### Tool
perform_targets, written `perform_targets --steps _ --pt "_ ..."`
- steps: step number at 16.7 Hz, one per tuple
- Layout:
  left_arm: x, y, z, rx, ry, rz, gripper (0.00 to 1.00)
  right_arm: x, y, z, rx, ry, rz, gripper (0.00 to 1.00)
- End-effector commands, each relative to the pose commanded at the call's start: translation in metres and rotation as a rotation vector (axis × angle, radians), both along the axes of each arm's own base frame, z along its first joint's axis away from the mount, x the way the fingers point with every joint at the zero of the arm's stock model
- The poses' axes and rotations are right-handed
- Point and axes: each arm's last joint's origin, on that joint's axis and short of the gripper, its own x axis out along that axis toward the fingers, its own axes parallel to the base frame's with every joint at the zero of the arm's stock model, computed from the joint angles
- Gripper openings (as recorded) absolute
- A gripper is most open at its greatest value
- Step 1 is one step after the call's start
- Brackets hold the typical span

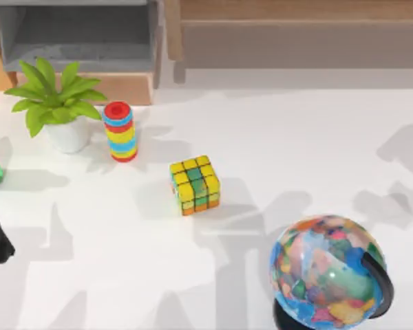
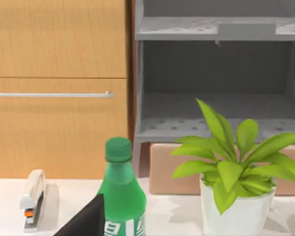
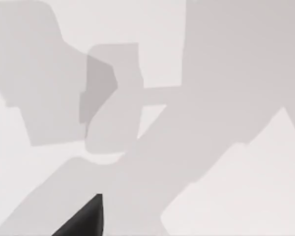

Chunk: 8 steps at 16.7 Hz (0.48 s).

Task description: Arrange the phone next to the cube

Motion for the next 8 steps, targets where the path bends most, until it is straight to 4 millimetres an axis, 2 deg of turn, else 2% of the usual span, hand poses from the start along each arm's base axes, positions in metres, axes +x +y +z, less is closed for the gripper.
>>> perform_targets --steps 4,8 --pt "0.0 0.0 0.0 0.0 0.0 0.0 1.0 0.051 -0.04 -0.035 -0.011 0.259 0.023 1.0" --pt "0.0 0.0 0.0 0.0 0.0 0.0 1.0 0.083 -0.092 -0.06 -0.011 0.392 -0.001 1.0"
